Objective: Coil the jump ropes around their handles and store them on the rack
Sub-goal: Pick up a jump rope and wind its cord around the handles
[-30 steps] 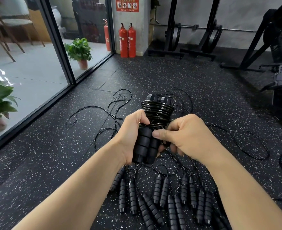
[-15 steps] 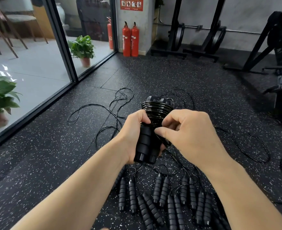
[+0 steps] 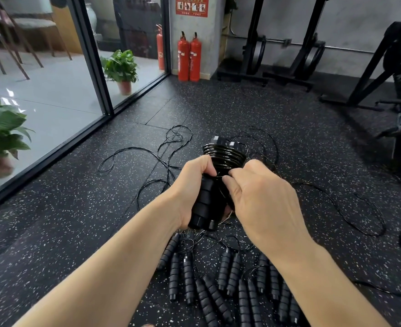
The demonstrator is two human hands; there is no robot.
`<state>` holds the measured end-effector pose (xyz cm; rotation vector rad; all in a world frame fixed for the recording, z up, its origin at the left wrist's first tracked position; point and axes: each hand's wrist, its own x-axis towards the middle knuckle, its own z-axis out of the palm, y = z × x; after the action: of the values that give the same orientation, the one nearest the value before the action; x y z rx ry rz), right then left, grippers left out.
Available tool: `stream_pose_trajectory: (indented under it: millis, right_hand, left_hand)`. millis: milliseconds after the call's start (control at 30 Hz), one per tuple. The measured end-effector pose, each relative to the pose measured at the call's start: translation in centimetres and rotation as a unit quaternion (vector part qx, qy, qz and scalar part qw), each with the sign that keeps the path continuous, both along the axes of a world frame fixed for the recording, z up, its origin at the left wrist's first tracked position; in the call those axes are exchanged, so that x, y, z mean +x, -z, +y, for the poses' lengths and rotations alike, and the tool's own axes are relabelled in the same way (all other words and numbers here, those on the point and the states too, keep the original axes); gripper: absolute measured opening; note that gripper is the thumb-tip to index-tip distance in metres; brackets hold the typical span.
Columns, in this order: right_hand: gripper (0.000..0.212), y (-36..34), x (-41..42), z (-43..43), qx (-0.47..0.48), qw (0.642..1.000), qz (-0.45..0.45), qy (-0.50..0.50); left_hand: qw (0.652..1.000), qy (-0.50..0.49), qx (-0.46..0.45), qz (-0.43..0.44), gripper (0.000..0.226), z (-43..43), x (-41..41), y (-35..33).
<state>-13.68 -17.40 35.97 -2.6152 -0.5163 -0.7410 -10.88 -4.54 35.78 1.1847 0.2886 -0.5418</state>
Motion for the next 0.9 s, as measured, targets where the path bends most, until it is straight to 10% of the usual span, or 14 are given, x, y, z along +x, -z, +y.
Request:
stream_pose_trajectory:
  millis: [333,900]
  right_hand:
    - [0.036,-1.0,-1.1,0.1,0.037,0.985,0.148,0.080]
    - [0.021,0.3,0.9,-1.2,0.207,0.962,0.161,-0.074]
  left_hand:
    - [1.000,-0.014,0.016,-0.001,0.029,0.2,0.2,0.6]
    - [0.999,0.040,-0.025,-0.018,0.032,0.4,-0.3,0.5]
